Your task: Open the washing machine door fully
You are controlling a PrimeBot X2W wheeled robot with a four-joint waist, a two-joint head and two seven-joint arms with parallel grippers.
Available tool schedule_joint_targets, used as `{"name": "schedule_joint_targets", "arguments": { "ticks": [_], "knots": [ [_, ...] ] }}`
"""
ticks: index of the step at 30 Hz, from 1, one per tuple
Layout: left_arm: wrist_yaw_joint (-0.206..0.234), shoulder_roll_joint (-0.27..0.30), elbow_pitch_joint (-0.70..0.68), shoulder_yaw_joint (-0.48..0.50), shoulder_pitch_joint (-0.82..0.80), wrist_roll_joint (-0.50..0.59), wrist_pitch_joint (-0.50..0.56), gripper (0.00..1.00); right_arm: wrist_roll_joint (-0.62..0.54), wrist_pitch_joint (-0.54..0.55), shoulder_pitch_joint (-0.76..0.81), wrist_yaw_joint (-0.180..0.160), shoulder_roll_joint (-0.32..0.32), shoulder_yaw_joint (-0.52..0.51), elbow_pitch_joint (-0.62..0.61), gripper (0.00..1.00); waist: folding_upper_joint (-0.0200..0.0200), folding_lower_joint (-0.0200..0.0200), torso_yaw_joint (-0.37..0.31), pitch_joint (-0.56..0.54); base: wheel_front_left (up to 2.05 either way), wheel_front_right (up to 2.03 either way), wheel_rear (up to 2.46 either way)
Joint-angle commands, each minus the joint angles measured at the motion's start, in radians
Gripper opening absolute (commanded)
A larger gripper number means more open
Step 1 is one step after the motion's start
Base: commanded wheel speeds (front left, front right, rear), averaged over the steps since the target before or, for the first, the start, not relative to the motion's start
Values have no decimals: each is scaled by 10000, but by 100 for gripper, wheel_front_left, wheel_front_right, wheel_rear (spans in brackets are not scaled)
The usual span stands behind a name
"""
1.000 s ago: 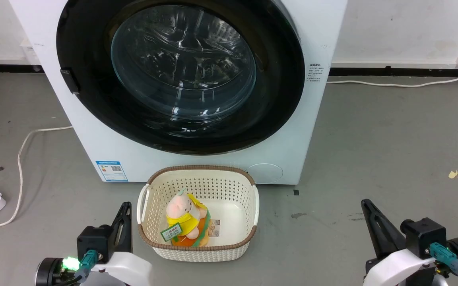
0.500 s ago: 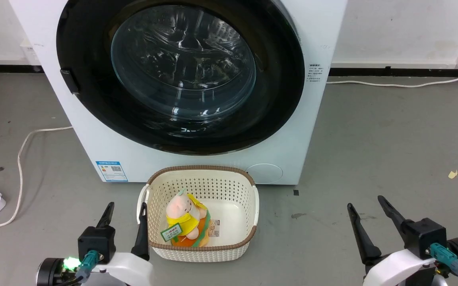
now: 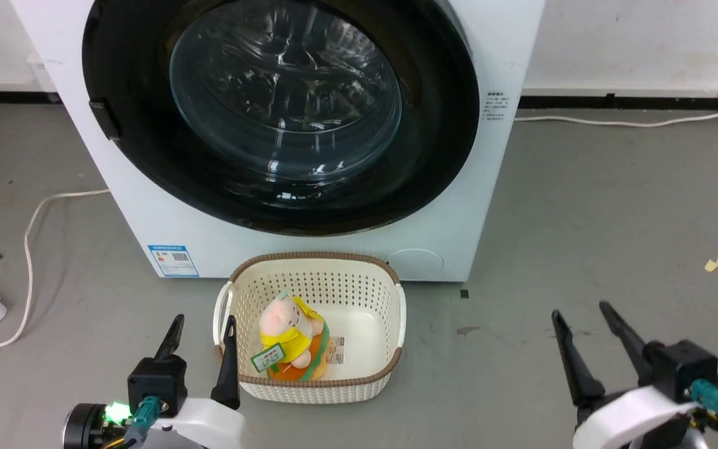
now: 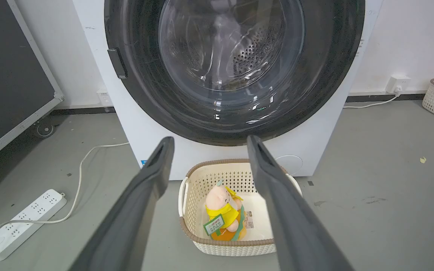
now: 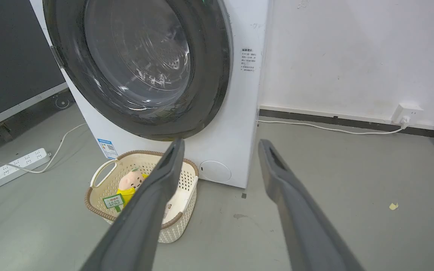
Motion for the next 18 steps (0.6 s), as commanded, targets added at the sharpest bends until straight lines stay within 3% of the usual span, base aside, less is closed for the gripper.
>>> {"name": "schedule_joint_targets", "arguments": {
  "ticks": [1, 18],
  "knots": [
    [58, 6, 25, -48, -135, -43, -88, 100, 115, -94, -275, 1, 9, -28, 23, 100, 0, 0, 13, 43, 0, 0, 0],
    [214, 6, -164, -315, -789, -82, -443, 100, 1755, 400, -2254, 2, -39, -567, 141, 100, 0, 0, 260, 1060, 0, 0, 0]
  ]
}}
